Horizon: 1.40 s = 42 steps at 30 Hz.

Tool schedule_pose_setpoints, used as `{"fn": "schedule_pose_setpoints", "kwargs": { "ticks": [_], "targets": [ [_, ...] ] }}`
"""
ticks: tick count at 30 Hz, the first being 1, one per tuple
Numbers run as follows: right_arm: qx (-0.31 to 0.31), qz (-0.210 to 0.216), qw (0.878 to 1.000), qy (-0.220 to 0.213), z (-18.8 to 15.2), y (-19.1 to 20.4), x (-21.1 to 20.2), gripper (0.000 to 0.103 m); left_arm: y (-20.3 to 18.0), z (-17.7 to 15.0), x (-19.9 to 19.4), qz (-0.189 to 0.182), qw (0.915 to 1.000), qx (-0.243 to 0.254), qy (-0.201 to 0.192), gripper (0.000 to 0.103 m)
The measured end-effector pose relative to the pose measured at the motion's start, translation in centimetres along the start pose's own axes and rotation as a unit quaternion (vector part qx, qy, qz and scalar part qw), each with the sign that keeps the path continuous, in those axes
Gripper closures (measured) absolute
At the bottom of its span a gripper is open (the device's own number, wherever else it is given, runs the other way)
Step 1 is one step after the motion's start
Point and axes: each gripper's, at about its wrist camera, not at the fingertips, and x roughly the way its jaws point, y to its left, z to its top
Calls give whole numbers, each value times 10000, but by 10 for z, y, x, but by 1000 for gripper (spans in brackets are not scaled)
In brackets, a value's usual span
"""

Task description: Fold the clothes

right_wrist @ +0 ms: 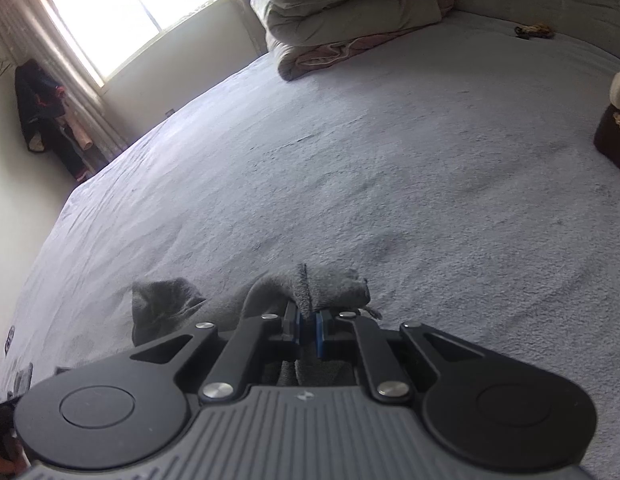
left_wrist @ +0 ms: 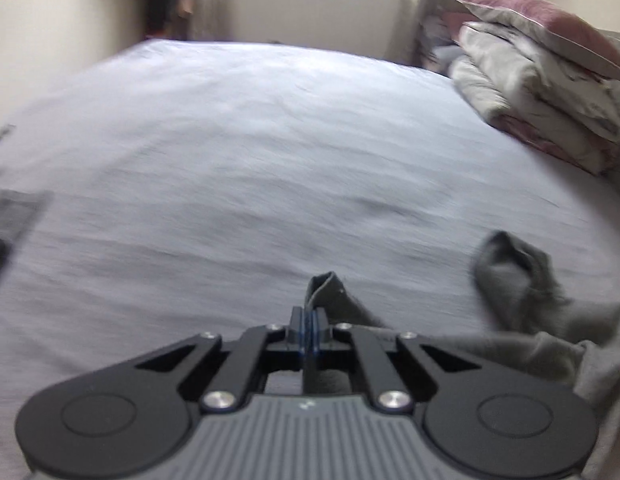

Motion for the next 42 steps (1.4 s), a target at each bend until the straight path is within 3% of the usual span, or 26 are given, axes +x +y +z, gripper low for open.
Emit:
{"fn": "schedule_pose_setpoints", "kwargs": {
  "ticks": [6, 10, 12, 16, 21, 27, 34, 42],
  "targets": [
    [-201, -16, 9998, 74, -2, 10, 1, 88, 43, -17, -35, -215, 9956, -875, 266, 100],
    [-575, -113, 9983, -26, -4, 23, -7, 68, 47, -37, -63, -461, 9912, -1205, 307, 100],
    [-768, -162, 9969, -99, -6, 29, -13, 65, 47, -47, -74, -609, 9887, -1342, 282, 100],
    [-966, -68, 9952, -113, -9, 43, -18, 63, 48, -69, -79, -827, 9848, -1500, 270, 100],
    [-1065, 253, 9938, 202, -18, 73, -2, 63, 60, -84, -58, -983, 9767, -1852, 455, 100],
    [-1378, 187, 9896, 355, -21, 121, 29, 63, 64, -78, -48, -1051, 9787, -1715, 416, 100],
    [-1765, 57, 9828, 542, -32, 172, 67, 62, 78, -71, -41, -1199, 9749, -1824, 434, 100],
    [-2008, -394, 9758, 765, -45, 199, 115, 64, 85, -76, -34, -1251, 9738, -1821, 540, 100]
  ]
}}
